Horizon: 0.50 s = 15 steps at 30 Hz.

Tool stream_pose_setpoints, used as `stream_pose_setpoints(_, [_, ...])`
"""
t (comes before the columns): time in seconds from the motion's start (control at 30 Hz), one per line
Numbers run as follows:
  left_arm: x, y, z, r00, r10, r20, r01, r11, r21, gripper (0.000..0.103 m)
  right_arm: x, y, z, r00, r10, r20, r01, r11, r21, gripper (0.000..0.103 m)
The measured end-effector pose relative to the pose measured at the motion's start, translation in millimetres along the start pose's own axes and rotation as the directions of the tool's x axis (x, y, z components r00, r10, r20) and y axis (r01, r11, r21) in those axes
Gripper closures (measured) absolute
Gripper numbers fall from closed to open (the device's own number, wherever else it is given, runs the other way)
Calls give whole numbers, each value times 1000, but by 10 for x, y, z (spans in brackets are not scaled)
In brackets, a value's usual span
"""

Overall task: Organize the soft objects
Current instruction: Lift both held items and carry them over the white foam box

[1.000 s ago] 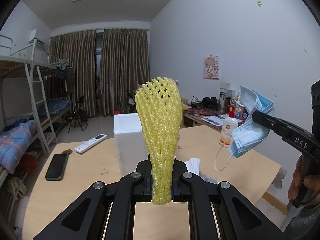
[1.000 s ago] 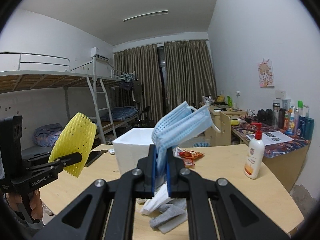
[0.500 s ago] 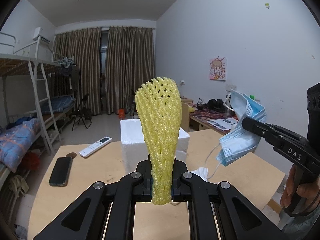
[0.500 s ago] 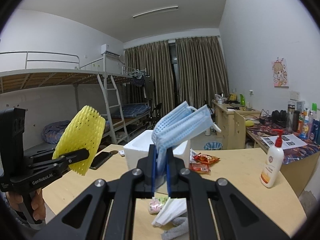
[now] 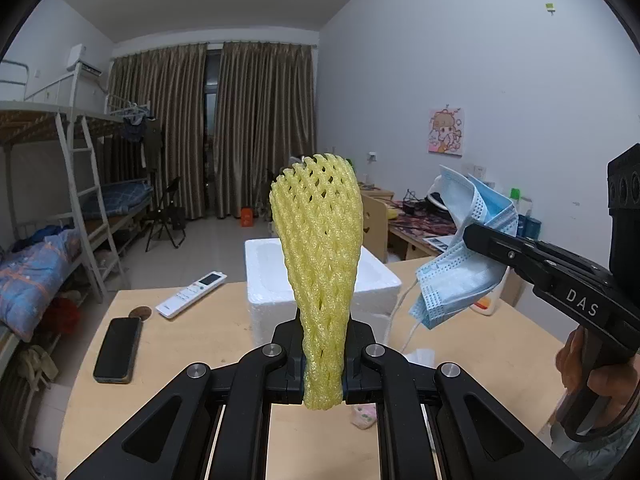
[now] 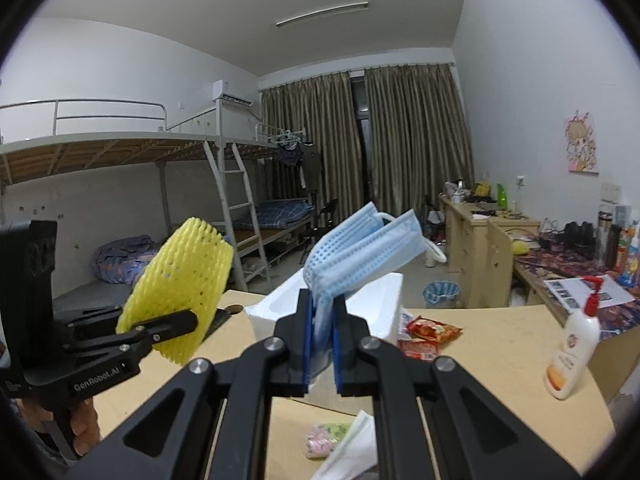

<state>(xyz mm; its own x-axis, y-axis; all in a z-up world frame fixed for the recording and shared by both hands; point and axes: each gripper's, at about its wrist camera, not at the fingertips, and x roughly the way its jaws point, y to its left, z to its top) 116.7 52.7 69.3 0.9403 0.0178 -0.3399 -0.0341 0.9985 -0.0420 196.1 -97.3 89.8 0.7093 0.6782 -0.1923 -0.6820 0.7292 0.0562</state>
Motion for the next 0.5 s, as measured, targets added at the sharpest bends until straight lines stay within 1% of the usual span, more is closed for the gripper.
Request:
stream_pose_setpoints(0.17, [151,78,98,1000,5,-8,-5,1000,-8,92,119,87,56,1000,0,-21,0,1000,-22,92])
stream_pose_setpoints(0.47, [379,138,305,1000,11,-4,-11,1000,-15,92,227,119,218,1000,-18,-9,18,999,-47,92])
stream_pose_setpoints(0.5, [351,129,279,1000,11,-2,-11,1000,-15,92,237,123,232,1000,-21,-10,21,999,-50,92])
